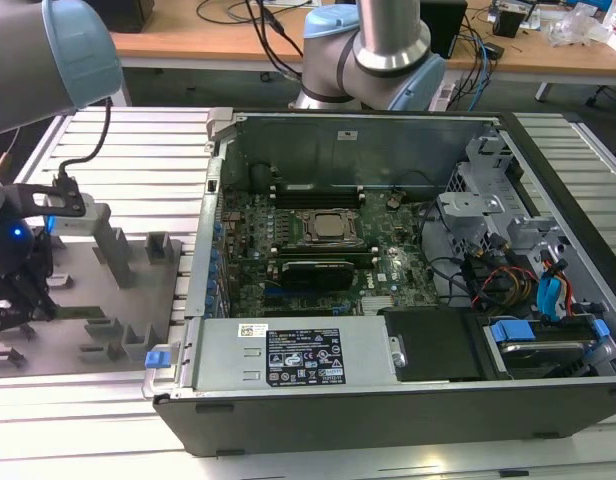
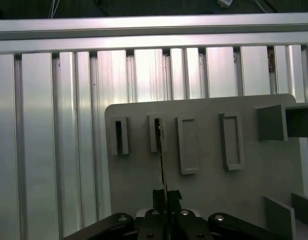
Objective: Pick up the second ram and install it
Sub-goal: 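Pick up the second ram and move it above second insertion slot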
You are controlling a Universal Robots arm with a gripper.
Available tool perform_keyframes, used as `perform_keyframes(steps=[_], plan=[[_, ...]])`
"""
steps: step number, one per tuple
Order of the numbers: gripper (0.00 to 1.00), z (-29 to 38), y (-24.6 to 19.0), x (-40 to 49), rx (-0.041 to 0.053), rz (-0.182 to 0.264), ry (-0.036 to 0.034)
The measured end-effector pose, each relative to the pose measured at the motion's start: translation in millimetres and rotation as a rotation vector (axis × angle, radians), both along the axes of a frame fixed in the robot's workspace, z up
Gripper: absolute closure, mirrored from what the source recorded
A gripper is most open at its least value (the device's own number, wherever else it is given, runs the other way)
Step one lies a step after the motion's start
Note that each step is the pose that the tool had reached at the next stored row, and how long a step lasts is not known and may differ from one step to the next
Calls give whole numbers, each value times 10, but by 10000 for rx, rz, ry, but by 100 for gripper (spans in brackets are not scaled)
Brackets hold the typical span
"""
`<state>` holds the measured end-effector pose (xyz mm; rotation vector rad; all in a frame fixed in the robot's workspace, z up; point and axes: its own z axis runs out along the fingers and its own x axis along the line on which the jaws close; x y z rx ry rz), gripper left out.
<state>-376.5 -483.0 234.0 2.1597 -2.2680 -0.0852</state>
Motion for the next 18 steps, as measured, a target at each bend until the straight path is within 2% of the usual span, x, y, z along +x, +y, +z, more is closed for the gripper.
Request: perform_keyframes(steps=[4,11,16,18], plan=[[86,83,0,0,-1,0,0],[86,175,0,0,0,0,0],[86,302,1,0,0,0,0],[86,332,1,0,0,0,0]])
